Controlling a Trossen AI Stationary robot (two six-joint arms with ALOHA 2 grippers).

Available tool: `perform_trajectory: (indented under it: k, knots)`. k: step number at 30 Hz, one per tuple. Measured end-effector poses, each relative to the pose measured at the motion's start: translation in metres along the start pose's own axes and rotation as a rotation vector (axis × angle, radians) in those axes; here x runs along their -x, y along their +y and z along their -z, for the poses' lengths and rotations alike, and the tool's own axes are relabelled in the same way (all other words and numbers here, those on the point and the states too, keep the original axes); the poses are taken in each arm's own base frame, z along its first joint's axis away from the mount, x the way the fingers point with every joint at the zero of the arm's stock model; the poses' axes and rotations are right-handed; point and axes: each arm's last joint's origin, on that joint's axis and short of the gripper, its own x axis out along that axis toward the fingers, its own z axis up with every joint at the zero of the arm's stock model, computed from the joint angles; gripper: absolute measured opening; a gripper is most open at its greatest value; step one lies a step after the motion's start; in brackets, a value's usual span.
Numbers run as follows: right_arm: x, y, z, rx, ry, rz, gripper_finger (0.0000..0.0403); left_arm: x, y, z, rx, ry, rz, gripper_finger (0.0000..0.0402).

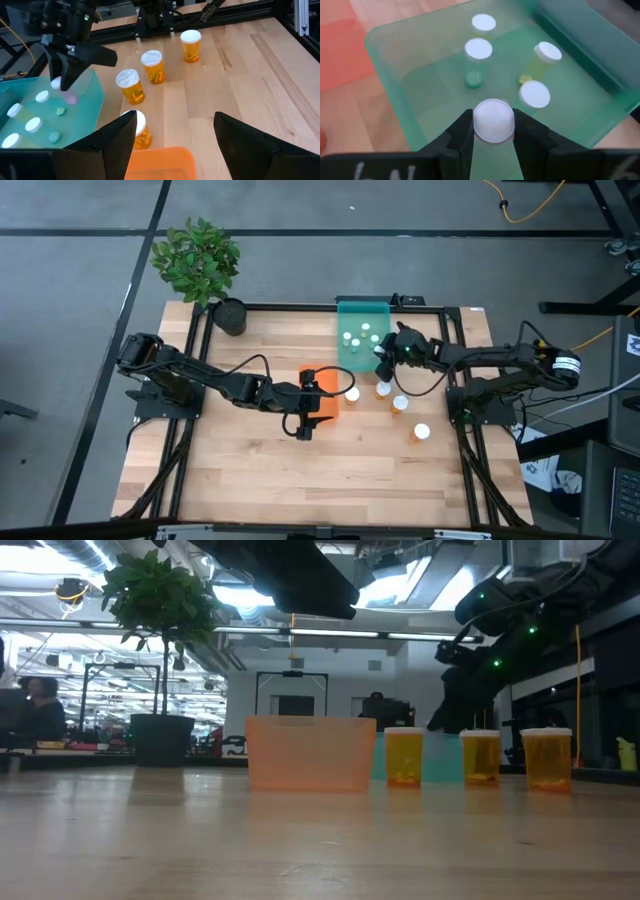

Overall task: Pick and place medicine bottles into bin by pill shape (circle, oval)
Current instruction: Put the pink tablet bottle into the green bin

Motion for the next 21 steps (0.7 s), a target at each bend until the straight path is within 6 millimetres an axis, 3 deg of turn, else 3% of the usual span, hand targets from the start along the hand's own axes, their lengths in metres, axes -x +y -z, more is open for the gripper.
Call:
perform_trajectory:
  k: [10,21]
  knots:
    - [-0.017,-0.002,0.007,0.02,0.041,-0.016,0.0116,0.0,0.0,0.0,0.0,0.0,0.0,0.0257]
    - [-0.019,-0.001,0.007,0.013,0.042,-0.013,0.0134,0.0,0.0,0.0,0.0,0.0,0.0,0.0257]
